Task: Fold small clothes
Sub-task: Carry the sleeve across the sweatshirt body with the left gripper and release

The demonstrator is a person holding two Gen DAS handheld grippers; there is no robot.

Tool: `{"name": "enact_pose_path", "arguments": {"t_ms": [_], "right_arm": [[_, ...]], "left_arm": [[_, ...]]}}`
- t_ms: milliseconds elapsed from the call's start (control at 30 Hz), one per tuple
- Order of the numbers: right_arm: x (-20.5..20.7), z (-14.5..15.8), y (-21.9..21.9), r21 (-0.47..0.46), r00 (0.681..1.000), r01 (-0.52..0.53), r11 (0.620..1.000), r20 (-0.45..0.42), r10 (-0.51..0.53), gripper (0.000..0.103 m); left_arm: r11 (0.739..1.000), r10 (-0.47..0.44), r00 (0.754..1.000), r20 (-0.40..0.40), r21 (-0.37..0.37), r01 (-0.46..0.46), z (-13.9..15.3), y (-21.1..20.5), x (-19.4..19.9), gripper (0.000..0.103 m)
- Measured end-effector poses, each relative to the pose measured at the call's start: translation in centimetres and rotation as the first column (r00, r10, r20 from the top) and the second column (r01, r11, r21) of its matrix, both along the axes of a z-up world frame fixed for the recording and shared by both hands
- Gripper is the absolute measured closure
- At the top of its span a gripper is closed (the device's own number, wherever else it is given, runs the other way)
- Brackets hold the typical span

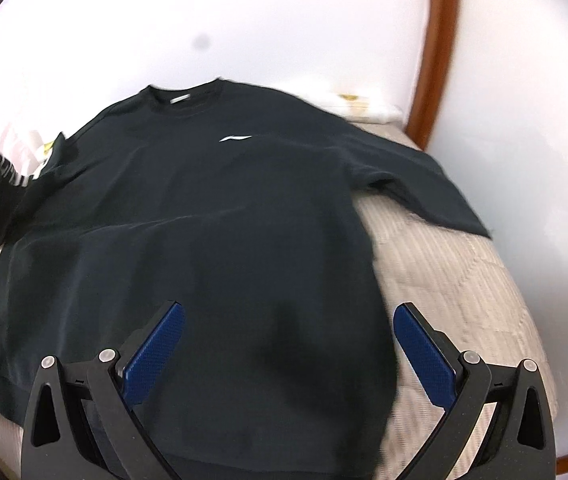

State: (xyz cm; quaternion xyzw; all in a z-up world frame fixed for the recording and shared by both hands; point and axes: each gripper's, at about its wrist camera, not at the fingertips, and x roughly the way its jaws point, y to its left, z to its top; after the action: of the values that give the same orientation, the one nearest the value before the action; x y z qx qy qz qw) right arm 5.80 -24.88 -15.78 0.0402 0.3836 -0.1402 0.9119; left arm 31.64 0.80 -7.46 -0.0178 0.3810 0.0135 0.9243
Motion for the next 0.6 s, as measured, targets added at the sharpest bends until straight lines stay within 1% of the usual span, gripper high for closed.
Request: {"name": "enact_pose_path", "arguments": {"t_ms": [67,133,200,300,400,467,533,567,600], "right_arm": [[-0.4,-0.1,-1.2,0.013,1.0,0.003,1.0,0.001,-0.003,0.0],[-0.5,-0.2,-1.9,0.007,1.0,0.009,1.0,-0.003,-0.009,0.0],[-0.6,-0.4,-2.4,0.001,1.0,0.011,1.0,-0.011,-0.011,0.0],[-0.7,-0.8,-3.2,-0.004,1.0,0.019,1.0,-0.022,-0.019,0.0],[-0.8,-1.3,-3.8,-0.01,0.999,0.018,1.0,-0.036,-0.018,0.0],[-0.5,-1.6,-3.8,-0.014,0.999,0.016,1.0,-0.048,-0.017,0.0],[-0.1,-1.9,-3.5,-0.018,0.998,0.011,1.0,-0.058,-0.012,0.0],[0.4,-2.0,-3.1,-0.021,0.998,0.005,1.0,-0.064,-0.006,0.0],[0.8,-2.0,-2.8,-0.021,0.998,-0.002,1.0,-0.066,0.0,0.0]], "left_arm": [[0.998,-0.057,0.998,0.01,-0.004,0.057,0.1,-3.1,0.8,0.091],[0.993,-0.114,0.993,0.013,0.004,0.114,-0.2,-6.6,1.5,0.091],[0.987,-0.159,0.987,0.003,-0.012,0.159,-0.8,-9.5,2.3,0.091],[0.97,-0.229,0.973,-0.014,-0.082,0.227,-1.8,-12.6,3.5,0.091],[0.956,-0.269,0.963,-0.027,-0.132,0.263,-2.6,-15.2,4.4,0.091],[0.943,-0.292,0.956,-0.03,-0.174,0.282,-3.0,-16.0,4.8,0.091],[0.92,-0.327,0.945,-0.031,-0.24,0.31,-3.3,-16.4,5.0,0.09],[0.912,-0.338,0.941,-0.032,-0.259,0.318,-3.3,-16.6,5.1,0.089],[0.898,-0.355,0.934,-0.029,-0.288,0.333,-3.4,-16.3,5.0,0.089]]}}
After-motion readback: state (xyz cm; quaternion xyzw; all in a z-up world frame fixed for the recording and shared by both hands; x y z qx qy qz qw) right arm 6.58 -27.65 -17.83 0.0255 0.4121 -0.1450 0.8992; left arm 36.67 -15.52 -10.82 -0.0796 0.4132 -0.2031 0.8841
